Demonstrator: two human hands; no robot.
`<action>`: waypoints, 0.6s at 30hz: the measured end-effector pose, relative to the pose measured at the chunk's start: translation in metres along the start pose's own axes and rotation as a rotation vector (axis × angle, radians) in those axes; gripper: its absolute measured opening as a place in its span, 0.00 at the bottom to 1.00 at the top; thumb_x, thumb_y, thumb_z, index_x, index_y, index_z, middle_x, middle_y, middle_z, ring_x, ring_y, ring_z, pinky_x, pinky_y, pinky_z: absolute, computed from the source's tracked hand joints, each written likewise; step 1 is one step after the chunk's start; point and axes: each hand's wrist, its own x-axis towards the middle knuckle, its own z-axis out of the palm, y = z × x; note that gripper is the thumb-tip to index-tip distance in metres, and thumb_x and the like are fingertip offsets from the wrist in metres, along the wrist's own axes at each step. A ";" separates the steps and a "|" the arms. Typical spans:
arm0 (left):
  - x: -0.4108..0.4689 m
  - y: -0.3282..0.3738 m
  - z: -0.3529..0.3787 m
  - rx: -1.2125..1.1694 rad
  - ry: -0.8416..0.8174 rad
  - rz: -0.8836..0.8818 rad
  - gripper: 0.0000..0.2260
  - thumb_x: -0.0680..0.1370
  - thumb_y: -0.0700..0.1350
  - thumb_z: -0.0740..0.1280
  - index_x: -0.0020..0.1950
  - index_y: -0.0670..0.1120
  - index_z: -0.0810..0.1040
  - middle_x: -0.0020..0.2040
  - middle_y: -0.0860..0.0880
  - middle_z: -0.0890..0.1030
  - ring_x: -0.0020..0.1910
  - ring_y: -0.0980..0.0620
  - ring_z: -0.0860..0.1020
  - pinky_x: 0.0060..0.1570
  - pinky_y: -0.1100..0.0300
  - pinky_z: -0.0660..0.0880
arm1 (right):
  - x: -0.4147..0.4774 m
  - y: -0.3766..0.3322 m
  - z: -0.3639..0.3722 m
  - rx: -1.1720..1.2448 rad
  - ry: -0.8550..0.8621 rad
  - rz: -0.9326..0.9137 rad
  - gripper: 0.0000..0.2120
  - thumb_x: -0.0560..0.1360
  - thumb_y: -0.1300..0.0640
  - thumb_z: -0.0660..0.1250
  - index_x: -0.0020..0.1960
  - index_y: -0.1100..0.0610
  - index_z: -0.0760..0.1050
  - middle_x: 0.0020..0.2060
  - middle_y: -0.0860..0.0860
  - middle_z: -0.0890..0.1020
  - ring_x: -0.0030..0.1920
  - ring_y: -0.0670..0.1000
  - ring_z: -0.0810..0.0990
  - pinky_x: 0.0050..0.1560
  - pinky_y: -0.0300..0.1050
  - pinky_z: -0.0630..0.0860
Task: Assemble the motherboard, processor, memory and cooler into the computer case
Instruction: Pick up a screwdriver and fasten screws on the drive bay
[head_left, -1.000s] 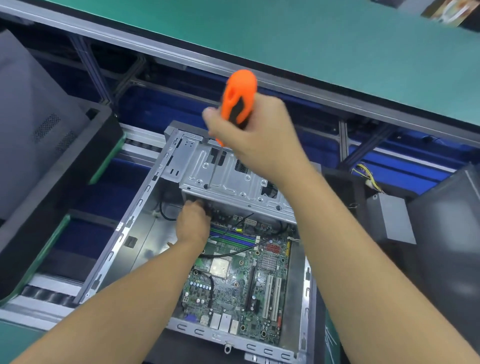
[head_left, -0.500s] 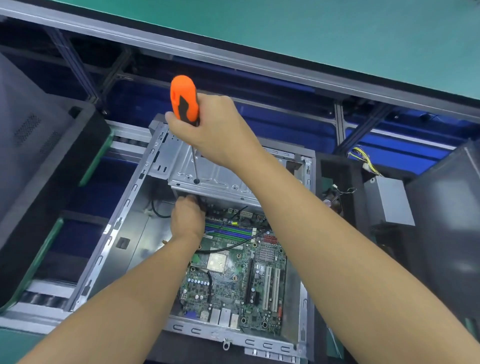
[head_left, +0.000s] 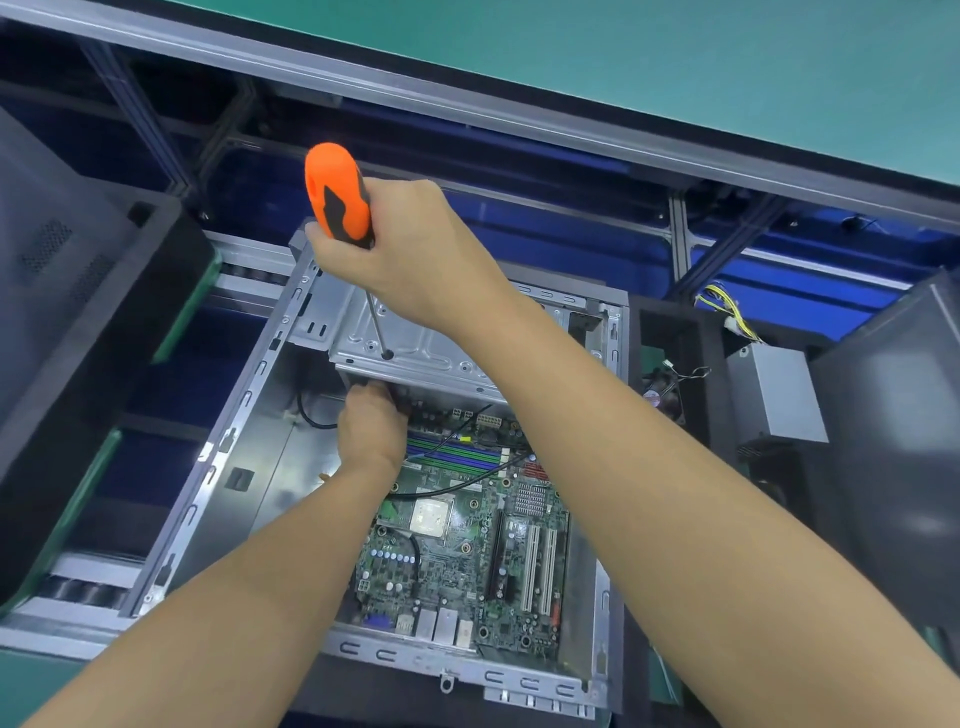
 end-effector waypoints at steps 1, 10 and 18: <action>0.000 0.000 0.000 -0.003 -0.003 -0.005 0.03 0.72 0.32 0.67 0.44 0.35 0.78 0.47 0.35 0.77 0.44 0.34 0.78 0.43 0.46 0.77 | 0.000 -0.001 0.001 0.002 -0.004 -0.007 0.20 0.78 0.52 0.68 0.33 0.52 0.62 0.27 0.47 0.66 0.27 0.48 0.60 0.28 0.36 0.63; 0.002 -0.001 -0.001 0.006 -0.025 0.017 0.04 0.72 0.34 0.70 0.44 0.35 0.78 0.46 0.35 0.77 0.45 0.34 0.78 0.43 0.48 0.75 | 0.000 0.001 -0.003 -0.014 -0.001 0.032 0.18 0.80 0.48 0.68 0.37 0.55 0.66 0.28 0.48 0.69 0.27 0.50 0.71 0.29 0.42 0.73; 0.001 0.000 -0.003 0.047 -0.047 0.027 0.04 0.72 0.35 0.70 0.45 0.36 0.77 0.46 0.36 0.78 0.45 0.34 0.78 0.41 0.50 0.74 | -0.013 0.001 -0.002 0.038 0.068 0.065 0.20 0.79 0.48 0.71 0.35 0.54 0.66 0.26 0.49 0.75 0.23 0.48 0.80 0.30 0.48 0.81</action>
